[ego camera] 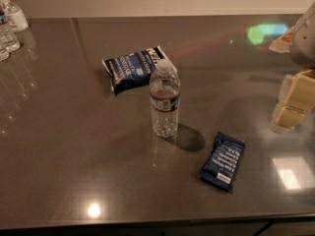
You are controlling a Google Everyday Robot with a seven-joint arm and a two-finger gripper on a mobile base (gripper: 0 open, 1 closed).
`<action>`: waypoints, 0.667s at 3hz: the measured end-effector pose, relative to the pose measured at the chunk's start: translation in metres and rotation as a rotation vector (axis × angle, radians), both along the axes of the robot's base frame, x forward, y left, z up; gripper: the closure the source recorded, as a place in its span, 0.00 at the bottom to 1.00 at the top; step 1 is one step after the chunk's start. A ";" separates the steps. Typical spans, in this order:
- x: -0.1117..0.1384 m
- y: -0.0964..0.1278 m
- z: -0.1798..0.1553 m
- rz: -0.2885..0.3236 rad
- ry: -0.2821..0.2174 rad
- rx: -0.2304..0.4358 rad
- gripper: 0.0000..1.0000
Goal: Move water bottle near blue chip bag
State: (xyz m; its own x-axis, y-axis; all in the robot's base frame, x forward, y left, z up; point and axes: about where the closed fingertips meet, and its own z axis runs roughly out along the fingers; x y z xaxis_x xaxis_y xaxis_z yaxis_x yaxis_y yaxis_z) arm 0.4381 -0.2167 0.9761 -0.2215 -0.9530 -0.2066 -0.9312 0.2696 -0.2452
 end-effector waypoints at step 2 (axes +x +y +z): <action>0.005 0.003 0.001 0.003 0.005 0.013 0.00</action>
Offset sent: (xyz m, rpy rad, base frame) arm 0.0103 0.0056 -0.0041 0.0278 0.0362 0.0082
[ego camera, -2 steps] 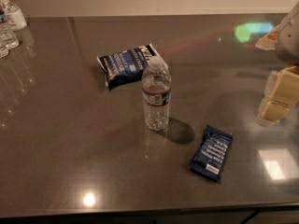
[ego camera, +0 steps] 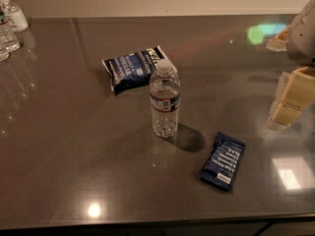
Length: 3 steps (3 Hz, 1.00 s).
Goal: Move water bottle near blue chip bag
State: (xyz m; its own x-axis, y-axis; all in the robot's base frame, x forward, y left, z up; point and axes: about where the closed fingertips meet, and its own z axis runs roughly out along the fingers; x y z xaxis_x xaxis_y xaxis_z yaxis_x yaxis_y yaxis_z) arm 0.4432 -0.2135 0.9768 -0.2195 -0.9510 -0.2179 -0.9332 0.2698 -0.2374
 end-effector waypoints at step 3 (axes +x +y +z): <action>0.036 0.059 -0.018 0.104 -0.028 0.290 0.00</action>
Offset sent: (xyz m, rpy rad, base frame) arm 0.0432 0.0535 -0.0191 0.3256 -0.0239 0.0937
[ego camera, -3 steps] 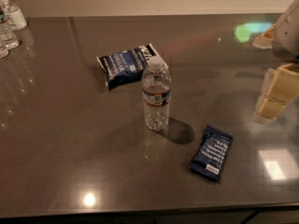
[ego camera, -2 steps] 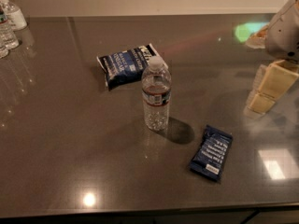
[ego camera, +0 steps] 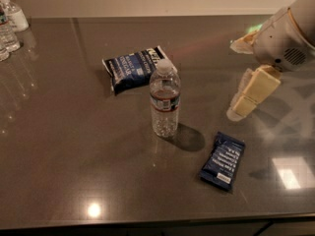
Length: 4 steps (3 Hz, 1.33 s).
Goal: Move water bottle near blue chip bag
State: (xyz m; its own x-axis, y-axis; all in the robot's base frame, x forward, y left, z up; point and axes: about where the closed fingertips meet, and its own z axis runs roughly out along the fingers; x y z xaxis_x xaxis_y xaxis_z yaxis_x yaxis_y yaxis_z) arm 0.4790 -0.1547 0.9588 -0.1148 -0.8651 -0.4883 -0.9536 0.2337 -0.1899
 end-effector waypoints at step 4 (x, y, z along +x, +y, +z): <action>0.012 0.115 -0.014 0.177 0.001 0.284 0.00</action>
Offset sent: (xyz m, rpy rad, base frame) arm 0.0191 0.1018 -0.0093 0.2977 -0.0315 0.1603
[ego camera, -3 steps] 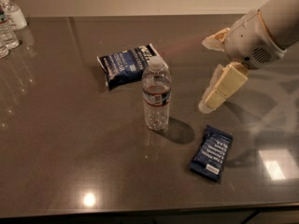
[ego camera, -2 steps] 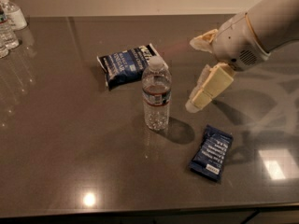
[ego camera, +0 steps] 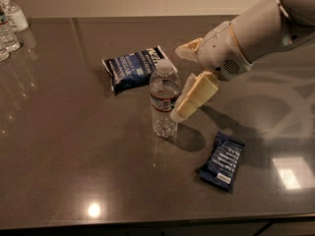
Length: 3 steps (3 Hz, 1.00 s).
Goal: Move water bottle near blue chip bag
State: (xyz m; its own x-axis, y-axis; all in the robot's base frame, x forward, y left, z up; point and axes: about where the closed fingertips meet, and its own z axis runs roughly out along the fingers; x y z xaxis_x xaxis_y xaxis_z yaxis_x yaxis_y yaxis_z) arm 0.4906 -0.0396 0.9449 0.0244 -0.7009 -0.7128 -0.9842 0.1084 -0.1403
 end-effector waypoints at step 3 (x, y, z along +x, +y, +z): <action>-0.011 0.025 0.005 0.073 0.024 0.060 0.44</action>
Offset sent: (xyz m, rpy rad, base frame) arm -0.0111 0.0257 0.0142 0.0963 0.0308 0.0910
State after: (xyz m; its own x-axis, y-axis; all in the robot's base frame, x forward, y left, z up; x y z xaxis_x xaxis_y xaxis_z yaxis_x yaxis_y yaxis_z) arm 0.4797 -0.0144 0.9498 0.0559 -0.6541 -0.7543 -0.9928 0.0438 -0.1116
